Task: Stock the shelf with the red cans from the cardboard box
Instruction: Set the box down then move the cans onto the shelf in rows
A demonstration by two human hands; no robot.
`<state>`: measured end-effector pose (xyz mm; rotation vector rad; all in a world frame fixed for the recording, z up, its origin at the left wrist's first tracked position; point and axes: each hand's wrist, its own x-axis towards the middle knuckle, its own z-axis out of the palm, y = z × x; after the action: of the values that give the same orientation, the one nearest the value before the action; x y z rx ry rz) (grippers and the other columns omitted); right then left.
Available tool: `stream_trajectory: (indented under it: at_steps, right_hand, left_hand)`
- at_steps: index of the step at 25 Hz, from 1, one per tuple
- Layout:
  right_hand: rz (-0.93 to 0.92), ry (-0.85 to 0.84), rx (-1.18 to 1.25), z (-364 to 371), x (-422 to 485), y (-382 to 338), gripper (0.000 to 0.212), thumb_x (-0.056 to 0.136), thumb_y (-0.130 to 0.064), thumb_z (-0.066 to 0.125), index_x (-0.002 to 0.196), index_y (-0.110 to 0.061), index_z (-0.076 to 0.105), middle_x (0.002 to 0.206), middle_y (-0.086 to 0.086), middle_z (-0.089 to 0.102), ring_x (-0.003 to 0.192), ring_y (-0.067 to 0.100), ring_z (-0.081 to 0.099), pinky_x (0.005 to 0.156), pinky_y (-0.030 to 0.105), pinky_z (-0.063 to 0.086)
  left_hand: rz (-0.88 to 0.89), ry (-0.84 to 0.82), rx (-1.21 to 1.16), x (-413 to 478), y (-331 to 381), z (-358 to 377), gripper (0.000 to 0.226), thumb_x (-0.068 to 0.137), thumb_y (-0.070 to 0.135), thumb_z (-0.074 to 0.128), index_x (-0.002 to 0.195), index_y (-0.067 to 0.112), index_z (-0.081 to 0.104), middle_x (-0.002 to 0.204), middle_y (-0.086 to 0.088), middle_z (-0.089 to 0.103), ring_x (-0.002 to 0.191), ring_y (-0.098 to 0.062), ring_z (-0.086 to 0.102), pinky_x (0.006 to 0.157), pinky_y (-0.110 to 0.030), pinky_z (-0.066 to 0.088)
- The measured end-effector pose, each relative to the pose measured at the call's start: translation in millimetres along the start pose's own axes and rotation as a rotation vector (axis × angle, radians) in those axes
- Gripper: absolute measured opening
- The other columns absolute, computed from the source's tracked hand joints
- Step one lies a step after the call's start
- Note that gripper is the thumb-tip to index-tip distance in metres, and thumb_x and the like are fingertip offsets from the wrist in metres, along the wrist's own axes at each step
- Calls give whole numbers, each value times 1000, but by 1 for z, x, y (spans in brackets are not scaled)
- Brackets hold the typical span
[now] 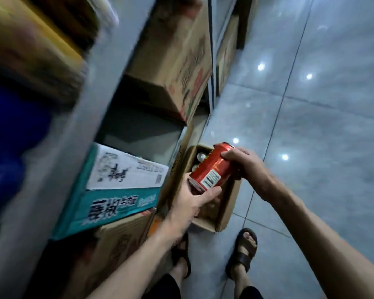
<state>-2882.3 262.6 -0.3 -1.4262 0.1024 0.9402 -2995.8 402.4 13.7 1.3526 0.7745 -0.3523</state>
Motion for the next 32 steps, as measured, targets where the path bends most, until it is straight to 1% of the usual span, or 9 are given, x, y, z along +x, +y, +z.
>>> stream_trajectory:
  at_steps: [5, 11, 13, 15, 18, 22, 25, 28, 32]
  right_hand:
    - [-145, -190, -151, 34, -88, -172, 52, 73, -31, 62, 124, -38, 62, 109, -4, 71, 86, 8, 69, 65, 17, 51]
    - [-220, -145, -215, 101, -191, -267, 76, 61, -60, 78, 120, -19, 54, 103, 1, 71, 84, 7, 71, 66, 22, 56]
    - [-189, -136, -184, 116, -208, -261, 76, 58, -60, 79, 117, -20, 55, 105, 4, 72, 90, 13, 71, 79, 34, 59]
    - [-174, -234, -220, 149, -234, -273, 68, 62, -55, 81, 116, -22, 57, 106, 6, 72, 95, 20, 71, 89, 42, 57]
    - [-154, -391, -258, 176, -239, -276, 56, 70, -43, 80, 118, -28, 57, 111, 5, 70, 97, 19, 70, 86, 36, 58]
    - [-115, -619, -531, 249, -244, -279, 62, 77, -35, 77, 132, -33, 48, 121, -1, 58, 107, 16, 61, 89, 33, 52]
    - [-172, -569, -612, 304, -240, -261, 72, 70, -38, 82, 131, -26, 45, 117, -4, 58, 106, 14, 59, 90, 34, 52]
    - [-162, -514, -632, 350, -233, -224, 77, 65, -40, 86, 128, -19, 46, 121, -1, 59, 109, 16, 57, 91, 33, 52]
    - [-84, -555, -607, 392, -215, -184, 76, 62, -36, 89, 125, -21, 50, 118, -4, 59, 106, 13, 57, 75, 20, 49]
  left_hand:
    - [169, 10, 92, -109, 147, -13, 68, 57, 39, 85, 116, 22, 56, 102, 1, 74, 89, -7, 71, 74, -20, 55]
    - [468, 225, 317, -229, 235, -33, 74, 53, 48, 86, 115, 38, 47, 108, 17, 63, 97, 11, 62, 74, -13, 54]
    - [441, 172, 319, -248, 233, -45, 66, 56, 50, 85, 111, 40, 49, 106, 16, 65, 98, 8, 64, 73, -11, 53]
    - [350, 127, 110, -295, 234, -76, 53, 65, 47, 83, 111, 41, 55, 110, 10, 68, 103, -8, 69, 80, -24, 57]
    - [203, -18, -36, -324, 226, -106, 44, 77, 37, 78, 118, 38, 63, 117, -1, 70, 108, -20, 69, 82, -29, 58]
    - [228, 155, -122, -370, 196, -144, 51, 73, 23, 81, 120, 29, 63, 115, 2, 72, 108, -13, 69, 79, -22, 57]
    - [275, 379, -108, -374, 172, -177, 58, 58, 27, 89, 110, 33, 63, 101, 7, 76, 100, -7, 70, 67, -11, 54]
    - [318, 542, -67, -372, 143, -200, 61, 51, 34, 84, 108, 39, 61, 97, 21, 74, 94, 6, 69, 70, -9, 52]
    - [366, 667, -66, -371, 112, -225, 59, 56, 29, 82, 109, 46, 61, 104, 22, 72, 100, 5, 67, 75, -12, 53]
